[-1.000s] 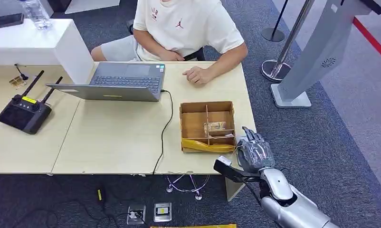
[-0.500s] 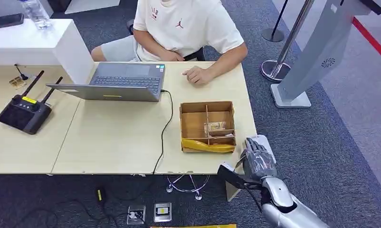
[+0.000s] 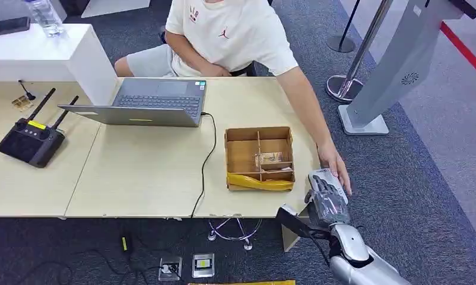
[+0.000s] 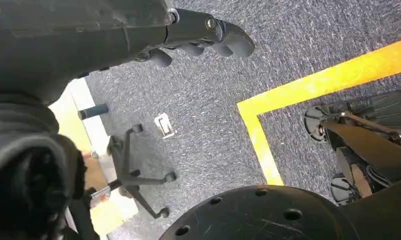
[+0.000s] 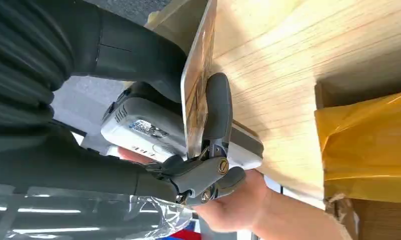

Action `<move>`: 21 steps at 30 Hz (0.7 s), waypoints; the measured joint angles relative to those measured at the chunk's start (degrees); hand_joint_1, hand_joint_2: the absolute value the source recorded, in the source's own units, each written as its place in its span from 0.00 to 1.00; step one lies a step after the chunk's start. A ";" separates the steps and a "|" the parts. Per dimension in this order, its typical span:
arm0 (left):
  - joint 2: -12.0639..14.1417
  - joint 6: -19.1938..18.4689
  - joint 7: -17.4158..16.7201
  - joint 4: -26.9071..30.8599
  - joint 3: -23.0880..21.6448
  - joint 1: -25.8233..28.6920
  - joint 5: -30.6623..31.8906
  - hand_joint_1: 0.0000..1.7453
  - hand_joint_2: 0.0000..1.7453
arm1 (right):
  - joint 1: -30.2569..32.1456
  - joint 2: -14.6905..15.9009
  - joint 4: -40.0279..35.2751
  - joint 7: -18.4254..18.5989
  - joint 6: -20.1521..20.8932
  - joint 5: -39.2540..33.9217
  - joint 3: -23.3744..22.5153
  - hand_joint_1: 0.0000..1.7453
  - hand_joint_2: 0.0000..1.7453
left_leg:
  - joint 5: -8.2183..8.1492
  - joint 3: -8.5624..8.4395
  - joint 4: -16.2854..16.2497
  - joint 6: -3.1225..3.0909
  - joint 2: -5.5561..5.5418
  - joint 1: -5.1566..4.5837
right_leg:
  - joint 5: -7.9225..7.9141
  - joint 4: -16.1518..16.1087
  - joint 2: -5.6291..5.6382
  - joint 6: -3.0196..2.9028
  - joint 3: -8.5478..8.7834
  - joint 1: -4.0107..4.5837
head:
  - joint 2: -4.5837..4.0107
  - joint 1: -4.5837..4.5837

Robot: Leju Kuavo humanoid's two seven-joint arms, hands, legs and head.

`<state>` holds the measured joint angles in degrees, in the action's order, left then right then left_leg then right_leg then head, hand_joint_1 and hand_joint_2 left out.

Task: Pass the card to the sensor for recognition and then transmit it.

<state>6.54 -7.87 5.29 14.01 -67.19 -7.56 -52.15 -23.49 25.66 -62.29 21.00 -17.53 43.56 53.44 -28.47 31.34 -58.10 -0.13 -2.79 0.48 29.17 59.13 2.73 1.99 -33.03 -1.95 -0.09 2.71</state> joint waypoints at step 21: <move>0.00 0.00 0.04 0.00 0.00 0.00 0.35 0.00 0.00 | 0.27 0.02 0.50 0.02 -0.92 0.35 -1.05 1.00 1.00 | 0.00 0.01 0.00 0.00 -0.01 -0.01 | 0.00 -0.01 0.00 0.00 -0.01 -0.01 | 0.00 0.00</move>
<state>6.53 -7.87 5.33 14.01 -67.19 -7.56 -51.80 -23.22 25.68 -61.79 21.03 -18.45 43.91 52.39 -28.47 31.35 -58.10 -0.13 -2.80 0.47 29.18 59.13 2.74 1.99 -33.04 -1.96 -0.09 2.71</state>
